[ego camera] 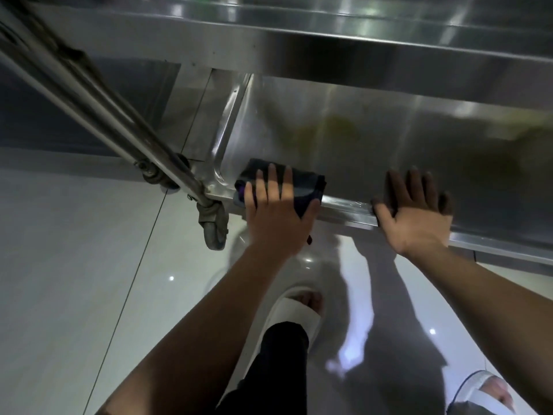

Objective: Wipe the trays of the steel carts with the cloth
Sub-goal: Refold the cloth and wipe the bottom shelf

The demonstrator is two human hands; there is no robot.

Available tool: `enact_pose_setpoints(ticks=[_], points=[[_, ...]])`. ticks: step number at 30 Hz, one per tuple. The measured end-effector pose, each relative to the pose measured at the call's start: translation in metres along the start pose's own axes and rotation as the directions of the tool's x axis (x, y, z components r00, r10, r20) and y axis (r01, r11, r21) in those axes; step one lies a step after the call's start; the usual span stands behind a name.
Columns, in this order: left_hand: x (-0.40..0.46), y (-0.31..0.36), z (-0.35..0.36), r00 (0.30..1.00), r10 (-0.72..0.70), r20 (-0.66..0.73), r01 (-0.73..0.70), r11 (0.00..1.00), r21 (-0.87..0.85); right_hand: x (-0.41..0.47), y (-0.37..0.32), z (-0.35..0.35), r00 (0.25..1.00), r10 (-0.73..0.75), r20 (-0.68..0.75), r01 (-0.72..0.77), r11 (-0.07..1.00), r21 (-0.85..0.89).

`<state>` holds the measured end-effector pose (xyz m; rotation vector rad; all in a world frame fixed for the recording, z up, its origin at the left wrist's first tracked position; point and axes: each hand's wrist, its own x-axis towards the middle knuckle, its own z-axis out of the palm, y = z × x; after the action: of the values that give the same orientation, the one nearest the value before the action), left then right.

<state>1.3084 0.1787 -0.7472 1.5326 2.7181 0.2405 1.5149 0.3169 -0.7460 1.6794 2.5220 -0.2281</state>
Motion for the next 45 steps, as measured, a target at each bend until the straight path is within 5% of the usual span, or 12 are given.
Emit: enact_pose_setpoints(ticks=[4, 10, 12, 14, 17, 19, 22, 29, 33, 36, 41, 45], points=[[0.028, -0.053, -0.019, 0.987, 0.026, 0.158, -0.023, 1.000, -0.018, -0.001, 0.000, 0.007, 0.999, -0.014, -0.038, 0.013, 1.000, -0.002], [0.082, -0.101, -0.073, 0.816, 0.301, 0.493, -0.262, 0.954, -0.149, 0.000, 0.001, 0.008, 0.999, -0.001, -0.034, 0.001, 1.000, 0.003], [0.082, -0.092, -0.079, 0.885, 0.218, 0.412, -0.141, 0.968, -0.208, -0.001, 0.001, 0.007, 1.000, 0.009, -0.029, -0.009, 1.000, 0.017], [0.071, -0.075, -0.075, 0.980, -0.034, 0.197, 0.095, 0.947, -0.308, -0.001, 0.000, 0.007, 1.000, 0.017, -0.023, -0.017, 1.000, 0.020], [0.051, -0.043, -0.052, 0.861, -0.397, 0.318, 0.473, 0.854, -0.215, 0.000, -0.001, 0.007, 0.999, 0.028, -0.032, -0.028, 0.999, 0.022], [0.041, -0.028, -0.034, 0.836, -0.459, 0.303, 0.514, 0.847, -0.137, 0.001, -0.001, 0.007, 0.999, 0.029, -0.022, -0.028, 0.999, 0.020], [0.051, -0.027, -0.023, 0.868, -0.446, 0.220, 0.468, 0.882, -0.061, 0.001, 0.000, 0.007, 0.999, 0.044, 0.008, -0.044, 0.999, 0.023], [0.119, -0.023, -0.012, 0.929, -0.254, 0.270, 0.271, 0.962, -0.025, 0.004, -0.002, 0.005, 0.999, 0.041, -0.020, -0.040, 0.998, 0.041], [0.107, 0.069, 0.004, 0.960, 0.049, 0.275, -0.048, 0.999, -0.013, 0.003, -0.003, 0.005, 0.999, 0.021, -0.032, -0.019, 0.998, 0.056], [0.084, 0.132, 0.009, 0.897, 0.288, 0.337, -0.279, 0.957, -0.075, 0.004, 0.001, 0.003, 1.000, 0.017, -0.021, -0.016, 0.998, 0.053], [0.088, 0.108, 0.004, 0.881, 0.348, 0.320, -0.322, 0.937, -0.135, 0.003, 0.001, 0.011, 0.992, 0.006, -0.124, 0.007, 0.994, 0.105], [0.101, 0.051, -0.006, 0.936, 0.122, 0.329, -0.110, 0.992, -0.057, 0.001, 0.000, 0.008, 0.992, 0.005, -0.127, 0.011, 0.992, 0.129]])
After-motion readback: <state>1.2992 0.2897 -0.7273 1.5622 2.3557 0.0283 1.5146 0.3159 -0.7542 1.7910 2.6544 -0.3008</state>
